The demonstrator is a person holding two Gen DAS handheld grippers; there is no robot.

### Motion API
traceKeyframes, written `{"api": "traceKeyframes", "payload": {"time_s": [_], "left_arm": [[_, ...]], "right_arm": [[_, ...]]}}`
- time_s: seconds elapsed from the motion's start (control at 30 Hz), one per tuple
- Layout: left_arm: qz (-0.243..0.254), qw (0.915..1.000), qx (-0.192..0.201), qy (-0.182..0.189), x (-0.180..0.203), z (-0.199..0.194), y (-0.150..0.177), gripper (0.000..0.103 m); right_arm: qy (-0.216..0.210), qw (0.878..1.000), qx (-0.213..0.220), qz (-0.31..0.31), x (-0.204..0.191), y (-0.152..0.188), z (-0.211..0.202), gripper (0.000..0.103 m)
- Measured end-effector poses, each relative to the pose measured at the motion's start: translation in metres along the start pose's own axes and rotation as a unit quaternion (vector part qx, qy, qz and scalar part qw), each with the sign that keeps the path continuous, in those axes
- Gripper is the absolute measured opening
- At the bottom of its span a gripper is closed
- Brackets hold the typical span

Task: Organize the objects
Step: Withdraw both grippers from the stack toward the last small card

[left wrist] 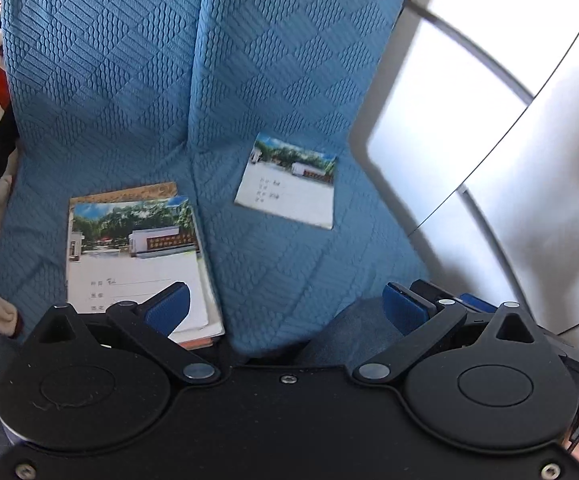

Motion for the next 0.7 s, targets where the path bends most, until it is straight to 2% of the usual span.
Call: {"api": "traceKeyframes", "payload": {"time_s": [0.2, 0.37, 0.6, 0.7], "left_arm": [[-0.043, 0.9986, -0.03, 0.001, -0.007, 0.012, -0.013, 0.102], [-0.042, 0.9986, -0.031, -0.012, -0.003, 0.025, -0.021, 0.102], [-0.049, 0.9973, -0.054, 0.013, 0.011, 0.049, -0.023, 0.102], [-0.052, 0.9971, -0.055, 0.008, 0.011, 0.058, -0.026, 0.102]], "right_arm": [[-0.001, 1.0, -0.015, 0.013, 0.012, 0.0, 0.018, 0.082], [0.001, 0.999, -0.022, 0.032, 0.025, -0.003, 0.027, 0.082], [0.01, 0.998, -0.033, 0.044, 0.041, -0.008, 0.041, 0.082], [0.012, 0.998, -0.039, 0.046, 0.045, -0.009, 0.05, 0.082]]}}
Point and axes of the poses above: each gripper's, at about its wrist camera, not at the fingertips, and z roughly the way its jaws point, x to its right, y to its underside, the point moved 9 cm from there along z, roughly the way its jaws point
